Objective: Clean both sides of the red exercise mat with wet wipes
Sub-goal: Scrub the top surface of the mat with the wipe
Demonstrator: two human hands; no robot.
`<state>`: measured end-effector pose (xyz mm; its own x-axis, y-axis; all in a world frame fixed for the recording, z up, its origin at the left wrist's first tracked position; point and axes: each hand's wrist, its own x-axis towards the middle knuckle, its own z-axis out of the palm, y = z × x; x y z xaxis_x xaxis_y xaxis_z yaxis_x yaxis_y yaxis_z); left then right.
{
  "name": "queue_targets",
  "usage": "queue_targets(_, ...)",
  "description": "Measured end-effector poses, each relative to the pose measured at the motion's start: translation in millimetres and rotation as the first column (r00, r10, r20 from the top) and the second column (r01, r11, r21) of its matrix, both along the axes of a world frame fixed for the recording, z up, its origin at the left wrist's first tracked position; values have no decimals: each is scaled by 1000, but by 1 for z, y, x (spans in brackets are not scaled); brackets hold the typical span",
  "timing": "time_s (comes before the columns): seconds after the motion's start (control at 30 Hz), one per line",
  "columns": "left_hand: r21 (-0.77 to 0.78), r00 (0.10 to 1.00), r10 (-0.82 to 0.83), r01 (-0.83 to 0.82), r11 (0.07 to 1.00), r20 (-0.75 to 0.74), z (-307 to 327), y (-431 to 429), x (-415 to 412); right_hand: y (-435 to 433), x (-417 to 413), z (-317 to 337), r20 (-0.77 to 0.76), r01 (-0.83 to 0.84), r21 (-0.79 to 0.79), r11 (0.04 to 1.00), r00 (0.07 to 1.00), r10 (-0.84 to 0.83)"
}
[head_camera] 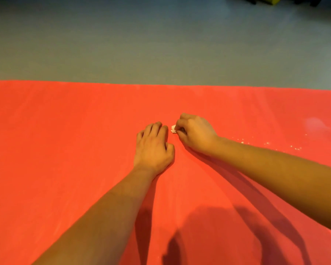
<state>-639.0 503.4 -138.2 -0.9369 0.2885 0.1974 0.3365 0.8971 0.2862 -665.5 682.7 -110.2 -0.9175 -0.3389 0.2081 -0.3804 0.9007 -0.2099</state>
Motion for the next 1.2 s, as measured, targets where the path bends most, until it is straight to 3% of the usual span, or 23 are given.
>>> queue_targets(0.2, -35, 1000, 1, -2, 999, -28, -3, 8, -19, 14, -95, 0, 32, 245, -51, 968, 969, -244)
queue_targets(0.4, -50, 999, -32, 31, 998, -3, -6, 9, -21, 27, -175, 6, 38, 392, -2, 920, 919, -392)
queue_targets(0.57, -39, 1000, -31, 31, 999, -2, -5, 8, -22, 27, -167, 4, 33, 377, -13, 926, 926, -376)
queue_targets(0.77, -49, 999, -36, 36, 998, -8, -4, 10, -24, 25, -124, -6, -32, 209, 31, 977, 978, -208)
queue_targets(1.0, -48, 999, -29, 28, 998, -14, -6, 11, -24, 33, -179, 2, -20, 336, 83, 938, 942, -335)
queue_targets(1.2, -27, 999, -28, 28, 999, -16, -5, 12, -25, 31, -177, 12, -5, 313, 147, 938, 949, -316)
